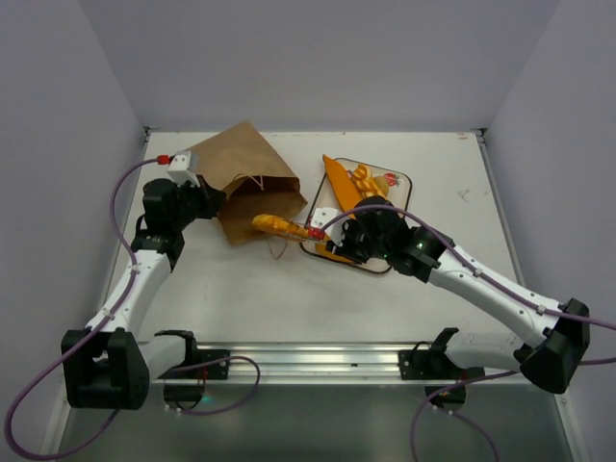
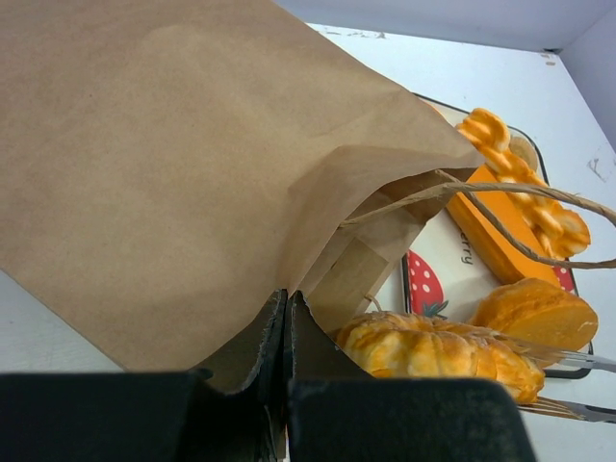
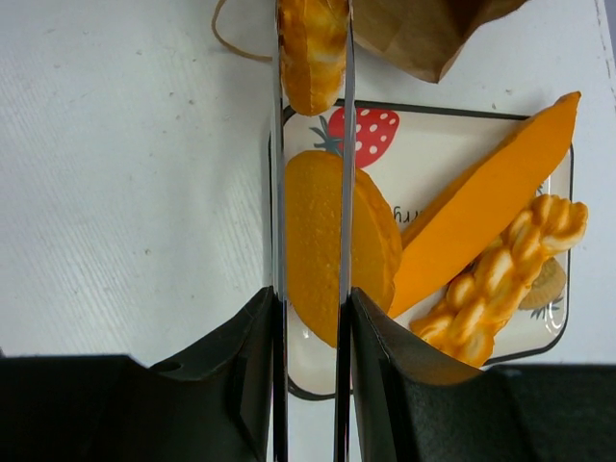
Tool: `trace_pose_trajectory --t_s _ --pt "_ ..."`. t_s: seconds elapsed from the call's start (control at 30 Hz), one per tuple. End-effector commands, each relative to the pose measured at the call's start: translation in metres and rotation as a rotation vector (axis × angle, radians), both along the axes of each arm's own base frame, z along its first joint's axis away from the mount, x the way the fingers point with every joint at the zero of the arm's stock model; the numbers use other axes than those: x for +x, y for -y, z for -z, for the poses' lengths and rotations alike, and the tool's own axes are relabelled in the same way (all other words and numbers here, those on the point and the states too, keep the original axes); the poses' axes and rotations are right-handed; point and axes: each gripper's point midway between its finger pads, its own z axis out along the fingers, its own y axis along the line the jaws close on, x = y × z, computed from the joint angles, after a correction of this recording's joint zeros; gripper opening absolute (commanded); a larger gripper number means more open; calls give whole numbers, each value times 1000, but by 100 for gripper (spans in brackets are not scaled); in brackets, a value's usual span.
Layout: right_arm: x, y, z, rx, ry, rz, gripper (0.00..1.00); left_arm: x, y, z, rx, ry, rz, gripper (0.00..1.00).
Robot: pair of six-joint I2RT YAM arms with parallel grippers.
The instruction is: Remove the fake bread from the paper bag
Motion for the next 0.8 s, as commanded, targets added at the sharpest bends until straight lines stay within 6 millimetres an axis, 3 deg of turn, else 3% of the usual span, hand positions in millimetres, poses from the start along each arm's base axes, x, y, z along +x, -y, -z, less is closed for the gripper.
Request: trace_pose_trajectory --t_s 0.0,0.5,0.57,0.6,0.67,0.7,0.77 --pt "9 2 -39 107 42 32 0 14 -14 -25 59 94 -42 2" --pt "47 87 -68 225 18 325 0 7 -22 -22 101 112 -60 2" --pt "52 96 -68 261 -14 367 0 4 -21 -22 103 119 -58 2" --pt "61 112 -70 288 -26 434 0 3 -22 -22 103 122 -60 2" --pt "65 119 -72 343 -76 445 0 -1 -22 -22 106 131 -61 2" --pt "73 134 -69 366 -113 502 0 -1 -22 -22 106 134 -61 2" --pt "74 137 -69 418 -169 493 0 -4 -22 -21 105 138 -60 2"
